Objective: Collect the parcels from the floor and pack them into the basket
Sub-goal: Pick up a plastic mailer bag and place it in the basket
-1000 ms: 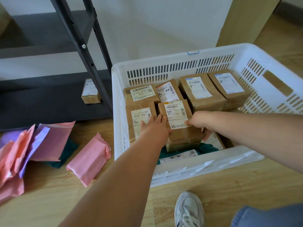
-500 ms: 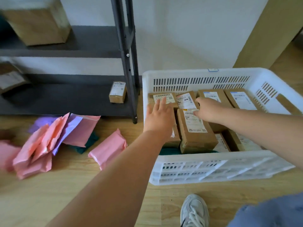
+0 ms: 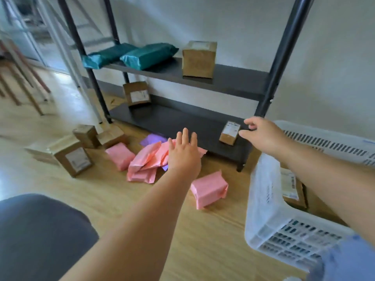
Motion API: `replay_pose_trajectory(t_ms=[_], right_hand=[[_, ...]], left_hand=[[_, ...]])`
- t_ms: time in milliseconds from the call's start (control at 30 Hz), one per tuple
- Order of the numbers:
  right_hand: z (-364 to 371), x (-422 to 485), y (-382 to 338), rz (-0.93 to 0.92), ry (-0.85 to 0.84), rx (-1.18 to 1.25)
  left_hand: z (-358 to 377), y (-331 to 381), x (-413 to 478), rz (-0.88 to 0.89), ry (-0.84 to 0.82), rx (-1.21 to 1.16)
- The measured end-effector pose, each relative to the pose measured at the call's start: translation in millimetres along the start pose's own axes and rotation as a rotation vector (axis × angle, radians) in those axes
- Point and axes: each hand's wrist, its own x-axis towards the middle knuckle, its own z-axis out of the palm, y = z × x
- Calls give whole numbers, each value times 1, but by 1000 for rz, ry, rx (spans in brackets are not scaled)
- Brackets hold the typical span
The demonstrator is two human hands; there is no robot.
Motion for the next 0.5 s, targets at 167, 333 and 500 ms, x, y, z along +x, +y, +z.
replay_pose_trajectory(t_ms=[167, 333, 500], right_hand=[[43, -1, -73, -79, -93, -10], [87, 5, -100, -91, -212, -58], [143, 22, -80, -45, -338, -115]], left_hand=[[-3, -78, -24, -199, -9, -43], [13, -125, -45, -282, -20, -142], [60, -146, -48, -283, -19, -184]])
